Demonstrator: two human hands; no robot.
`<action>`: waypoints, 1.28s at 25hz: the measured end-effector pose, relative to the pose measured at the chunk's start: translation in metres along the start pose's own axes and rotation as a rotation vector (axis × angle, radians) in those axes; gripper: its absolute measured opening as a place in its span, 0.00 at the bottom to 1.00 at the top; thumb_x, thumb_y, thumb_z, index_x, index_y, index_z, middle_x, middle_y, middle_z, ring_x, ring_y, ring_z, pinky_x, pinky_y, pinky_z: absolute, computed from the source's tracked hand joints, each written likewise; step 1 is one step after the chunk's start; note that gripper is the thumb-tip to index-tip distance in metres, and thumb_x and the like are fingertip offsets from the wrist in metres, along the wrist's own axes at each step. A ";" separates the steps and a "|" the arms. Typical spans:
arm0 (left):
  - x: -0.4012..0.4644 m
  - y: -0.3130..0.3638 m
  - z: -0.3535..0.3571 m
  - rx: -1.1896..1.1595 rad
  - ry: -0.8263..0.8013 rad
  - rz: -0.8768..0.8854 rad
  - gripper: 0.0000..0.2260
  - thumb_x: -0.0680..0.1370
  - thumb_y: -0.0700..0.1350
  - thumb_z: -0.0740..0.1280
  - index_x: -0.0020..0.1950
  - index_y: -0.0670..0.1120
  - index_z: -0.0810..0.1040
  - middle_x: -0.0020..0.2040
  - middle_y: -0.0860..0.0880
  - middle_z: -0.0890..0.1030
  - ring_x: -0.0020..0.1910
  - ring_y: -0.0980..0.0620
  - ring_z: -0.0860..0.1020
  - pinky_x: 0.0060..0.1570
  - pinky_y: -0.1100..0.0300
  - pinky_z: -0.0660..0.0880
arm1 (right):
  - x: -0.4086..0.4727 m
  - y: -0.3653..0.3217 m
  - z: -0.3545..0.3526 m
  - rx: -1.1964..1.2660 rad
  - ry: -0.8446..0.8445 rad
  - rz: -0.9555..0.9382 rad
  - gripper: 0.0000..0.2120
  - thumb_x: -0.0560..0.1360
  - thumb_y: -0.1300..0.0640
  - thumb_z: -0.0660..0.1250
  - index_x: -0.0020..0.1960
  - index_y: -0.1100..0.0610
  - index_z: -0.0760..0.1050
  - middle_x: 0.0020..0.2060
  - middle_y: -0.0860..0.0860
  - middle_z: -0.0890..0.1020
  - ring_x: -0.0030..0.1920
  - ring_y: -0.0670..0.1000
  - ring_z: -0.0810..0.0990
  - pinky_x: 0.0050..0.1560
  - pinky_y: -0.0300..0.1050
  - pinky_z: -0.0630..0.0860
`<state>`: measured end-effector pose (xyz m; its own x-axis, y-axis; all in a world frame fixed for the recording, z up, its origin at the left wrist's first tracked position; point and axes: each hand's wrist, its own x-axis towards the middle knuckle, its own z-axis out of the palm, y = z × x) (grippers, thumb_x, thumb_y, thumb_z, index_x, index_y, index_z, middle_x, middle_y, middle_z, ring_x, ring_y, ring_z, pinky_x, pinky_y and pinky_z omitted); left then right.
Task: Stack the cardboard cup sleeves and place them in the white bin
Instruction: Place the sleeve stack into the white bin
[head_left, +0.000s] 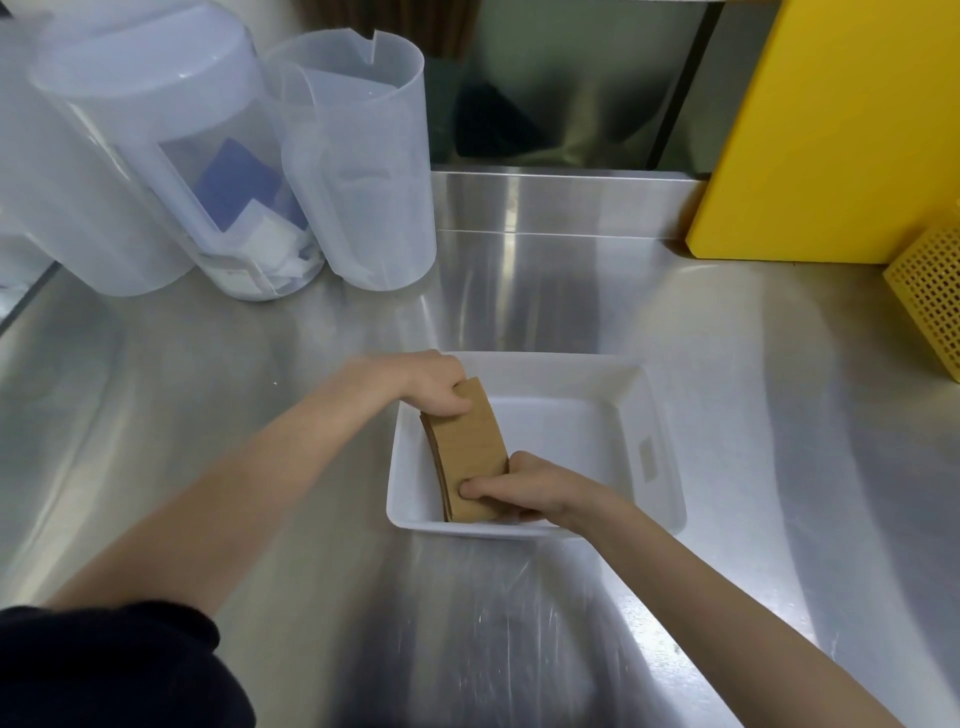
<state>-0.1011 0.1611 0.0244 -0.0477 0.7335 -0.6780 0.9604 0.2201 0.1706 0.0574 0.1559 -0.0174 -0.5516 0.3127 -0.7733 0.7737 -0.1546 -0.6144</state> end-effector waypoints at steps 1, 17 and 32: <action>0.000 -0.001 0.001 -0.007 0.011 0.006 0.14 0.76 0.47 0.56 0.31 0.46 0.66 0.31 0.50 0.69 0.33 0.51 0.68 0.33 0.59 0.65 | 0.000 -0.001 0.000 -0.011 0.000 0.003 0.13 0.72 0.48 0.66 0.48 0.56 0.70 0.36 0.47 0.73 0.36 0.46 0.71 0.36 0.37 0.67; -0.052 -0.041 0.035 -0.502 0.573 -0.043 0.17 0.76 0.44 0.60 0.65 0.44 0.68 0.61 0.44 0.75 0.52 0.49 0.75 0.51 0.62 0.68 | -0.002 0.004 -0.015 0.144 0.175 -0.053 0.31 0.75 0.42 0.58 0.72 0.56 0.56 0.70 0.53 0.67 0.67 0.55 0.68 0.66 0.50 0.68; -0.054 -0.037 0.079 -1.066 0.509 -0.067 0.17 0.77 0.44 0.60 0.65 0.45 0.68 0.56 0.46 0.73 0.53 0.50 0.73 0.37 0.60 0.77 | 0.015 -0.027 0.026 0.249 0.155 0.004 0.24 0.78 0.44 0.52 0.69 0.56 0.59 0.68 0.55 0.68 0.65 0.57 0.69 0.63 0.54 0.70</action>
<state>-0.1125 0.0623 -0.0018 -0.4246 0.8186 -0.3869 0.2497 0.5166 0.8190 0.0200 0.1400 -0.0168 -0.4794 0.4480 -0.7547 0.6648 -0.3759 -0.6455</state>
